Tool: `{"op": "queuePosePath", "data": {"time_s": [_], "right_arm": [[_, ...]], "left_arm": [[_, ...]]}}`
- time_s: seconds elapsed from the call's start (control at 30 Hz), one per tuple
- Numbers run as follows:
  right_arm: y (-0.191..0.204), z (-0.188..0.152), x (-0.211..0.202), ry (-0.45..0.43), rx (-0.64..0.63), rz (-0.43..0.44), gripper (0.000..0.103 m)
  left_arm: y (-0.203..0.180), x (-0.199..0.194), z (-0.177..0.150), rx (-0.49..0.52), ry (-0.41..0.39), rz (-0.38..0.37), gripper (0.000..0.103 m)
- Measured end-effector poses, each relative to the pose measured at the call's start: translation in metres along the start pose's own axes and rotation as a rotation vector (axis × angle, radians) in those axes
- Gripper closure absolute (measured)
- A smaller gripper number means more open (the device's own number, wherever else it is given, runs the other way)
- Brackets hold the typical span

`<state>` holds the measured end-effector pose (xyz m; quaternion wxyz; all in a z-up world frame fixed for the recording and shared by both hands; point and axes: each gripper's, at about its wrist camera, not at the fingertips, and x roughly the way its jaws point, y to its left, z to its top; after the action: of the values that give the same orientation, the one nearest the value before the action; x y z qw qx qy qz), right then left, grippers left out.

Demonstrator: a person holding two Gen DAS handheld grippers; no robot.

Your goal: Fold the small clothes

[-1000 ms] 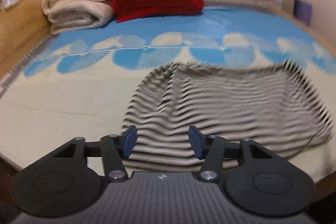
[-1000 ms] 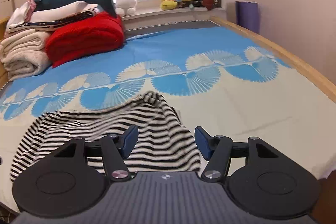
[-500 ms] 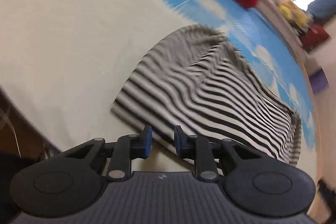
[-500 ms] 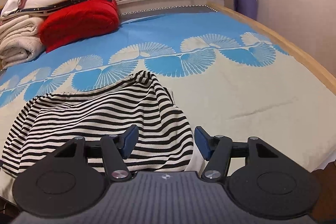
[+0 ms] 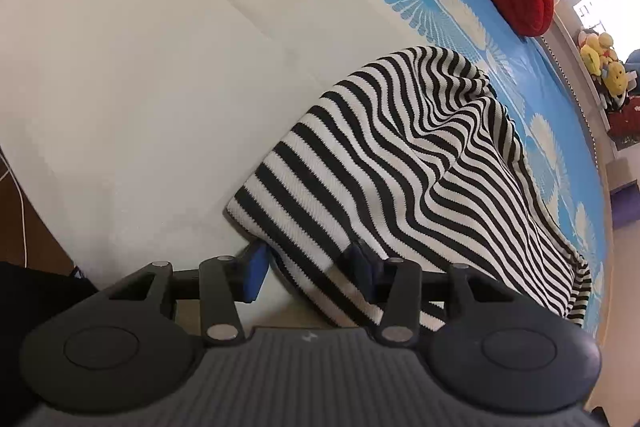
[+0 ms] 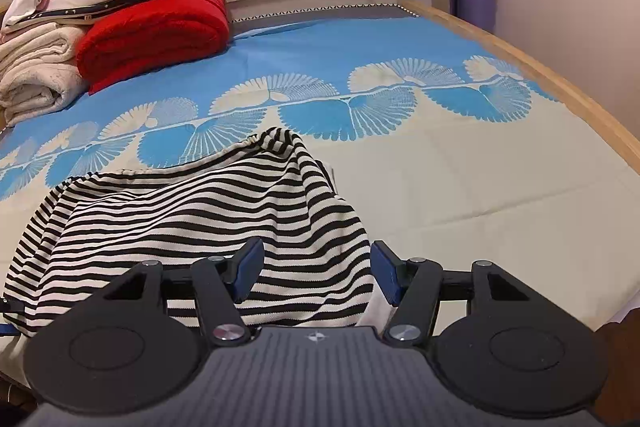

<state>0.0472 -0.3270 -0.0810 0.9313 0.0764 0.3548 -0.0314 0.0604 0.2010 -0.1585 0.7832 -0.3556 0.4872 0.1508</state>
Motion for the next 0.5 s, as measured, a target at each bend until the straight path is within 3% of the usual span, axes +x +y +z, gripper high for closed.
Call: {"op": "queuePosePath", "data": {"time_s": [0.07,0.13,0.2,0.37,0.5], "right_arm": [[-0.001,0.000,0.001,0.005,0.008,-0.004,0.042],[-0.002,0.000,0.002,0.008,0.015,-0.007,0.042],[-0.004,0.000,0.002,0.008,0.019,-0.010,0.042],[-0.007,0.002,0.004,-0.003,0.010,-0.086,0.042],[-0.017,0.007,0.007,-0.002,0.044,-0.159,0.042]], "left_arm": [[-0.003,0.002,0.001,0.012,-0.007,0.004,0.058],[-0.004,0.003,0.001,0.020,-0.009,-0.002,0.083],[-0.005,0.002,0.001,0.029,-0.020,-0.014,0.090],[-0.027,-0.014,-0.005,0.157,-0.090,0.020,0.093],[-0.068,-0.034,-0.012,0.379,-0.138,0.079,0.093]]}}
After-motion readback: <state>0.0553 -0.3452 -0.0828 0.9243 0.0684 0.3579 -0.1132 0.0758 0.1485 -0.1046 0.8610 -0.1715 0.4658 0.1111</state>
